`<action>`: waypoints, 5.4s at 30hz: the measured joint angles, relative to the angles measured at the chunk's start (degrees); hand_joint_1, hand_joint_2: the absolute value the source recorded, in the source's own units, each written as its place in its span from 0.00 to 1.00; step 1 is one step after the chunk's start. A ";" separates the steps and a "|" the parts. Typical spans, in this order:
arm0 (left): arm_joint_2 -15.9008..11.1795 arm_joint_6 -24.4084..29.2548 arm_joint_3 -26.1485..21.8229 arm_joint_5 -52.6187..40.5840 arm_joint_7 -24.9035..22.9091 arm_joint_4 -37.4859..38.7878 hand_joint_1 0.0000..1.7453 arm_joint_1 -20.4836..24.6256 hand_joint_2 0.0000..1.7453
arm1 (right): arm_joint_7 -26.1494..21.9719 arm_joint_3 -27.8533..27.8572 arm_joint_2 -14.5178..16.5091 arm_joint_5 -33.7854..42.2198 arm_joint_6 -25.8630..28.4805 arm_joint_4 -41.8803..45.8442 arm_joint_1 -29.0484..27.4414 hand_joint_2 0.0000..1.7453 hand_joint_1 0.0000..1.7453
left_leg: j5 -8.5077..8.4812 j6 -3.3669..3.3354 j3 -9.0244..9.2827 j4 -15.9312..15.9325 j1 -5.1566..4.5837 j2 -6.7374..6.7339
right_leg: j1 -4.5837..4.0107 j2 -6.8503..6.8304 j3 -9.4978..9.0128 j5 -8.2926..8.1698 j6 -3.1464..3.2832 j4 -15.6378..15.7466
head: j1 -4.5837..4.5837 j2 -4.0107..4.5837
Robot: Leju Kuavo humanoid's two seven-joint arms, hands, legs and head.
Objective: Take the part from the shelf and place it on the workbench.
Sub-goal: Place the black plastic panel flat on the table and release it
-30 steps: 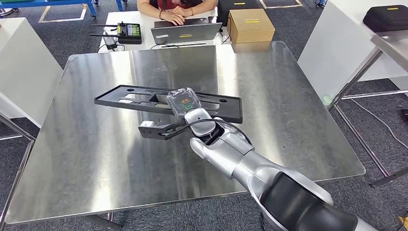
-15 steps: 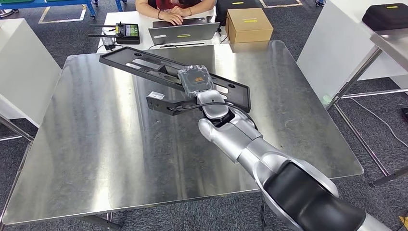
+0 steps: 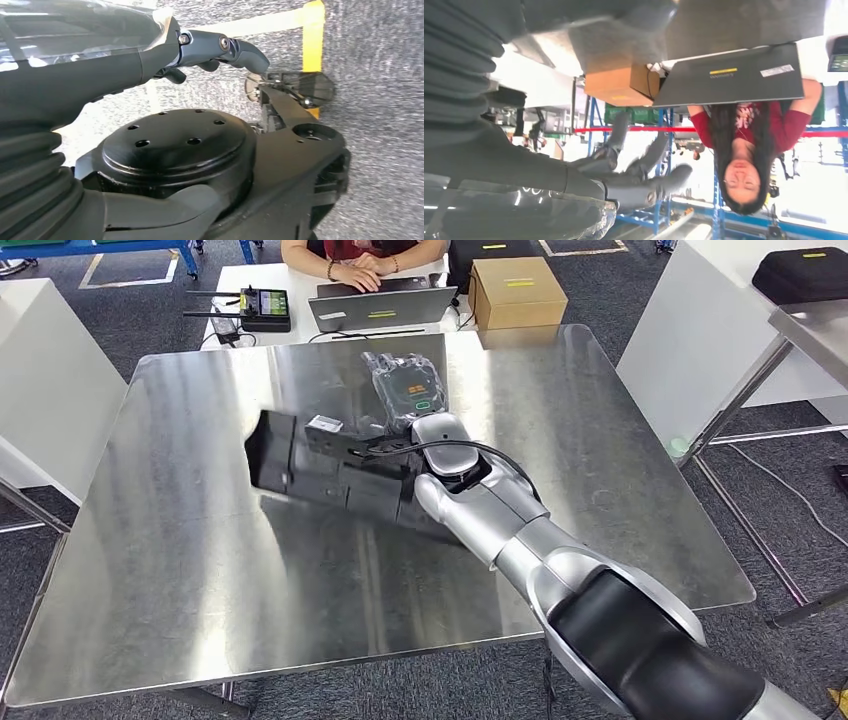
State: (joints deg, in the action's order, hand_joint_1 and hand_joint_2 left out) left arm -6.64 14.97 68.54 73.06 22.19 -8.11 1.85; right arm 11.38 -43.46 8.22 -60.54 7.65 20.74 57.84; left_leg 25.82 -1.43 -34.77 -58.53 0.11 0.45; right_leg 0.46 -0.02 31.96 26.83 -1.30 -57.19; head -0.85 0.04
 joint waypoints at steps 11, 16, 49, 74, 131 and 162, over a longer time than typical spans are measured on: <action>0.02 -0.80 0.04 -0.82 -0.86 0.02 0.00 -0.02 0.00 | 1.12 1.48 1.29 -3.19 -2.38 0.05 0.50 0.00 0.00 | 0.00 0.00 0.00 0.00 0.02 -0.01 | -0.02 0.00 0.01 0.00 0.00 0.00 | 0.00 0.00; 0.02 -0.91 0.04 -0.91 -0.88 0.02 0.00 -0.02 0.00 | 1.11 2.04 1.57 -3.20 -2.46 0.05 0.67 0.00 0.00 | 0.00 0.00 0.00 0.00 0.02 -0.01 | -0.02 0.00 0.01 0.00 0.00 0.00 | 0.00 0.00; 1.21 -1.95 0.01 1.55 2.32 0.24 0.00 -0.14 0.00 | -18.03 19.33 7.50 107.55 -35.39 63.05 -25.86 0.00 0.00 | 0.39 -0.29 -0.05 -0.16 -0.11 -0.01 | 0.17 0.07 0.00 0.17 -0.35 0.16 | 0.01 0.00; 2.98 -0.69 -0.83 3.16 3.21 0.87 0.00 0.20 0.00 | -19.10 12.72 3.06 109.67 -35.51 74.58 -31.60 0.00 0.00 | 7.85 1.70 -6.05 -13.72 0.51 -0.29 | 0.81 0.22 0.54 -0.29 1.37 -0.60 | 0.00 0.00; 7.42 7.72 -5.21 8.87 2.71 2.64 0.00 2.23 0.00 | -18.62 9.25 3.46 111.23 -43.31 61.20 -25.22 0.00 0.00 | -4.59 0.24 -3.77 1.10 -0.82 -0.39 | 0.24 -0.16 -5.32 2.54 0.94 2.11 | -0.32 0.00; 6.30 -3.61 -2.62 9.21 5.96 6.12 0.00 1.22 0.00 | -27.48 29.57 -12.91 56.70 1.38 25.67 -43.74 0.00 0.00 | -3.38 0.03 -4.92 -0.43 -0.69 0.49 | -0.35 -0.94 -5.67 2.70 1.26 2.79 | -0.65 0.00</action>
State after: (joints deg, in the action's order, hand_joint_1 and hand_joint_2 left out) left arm -0.34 11.36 65.93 82.27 28.15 -1.98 3.07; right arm -16.10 -13.90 -4.68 -3.84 9.02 46.40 14.10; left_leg 22.44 -1.39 -39.68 -58.95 -0.58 0.95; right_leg 0.11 -0.95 26.28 29.53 -0.04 -54.40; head -1.50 0.04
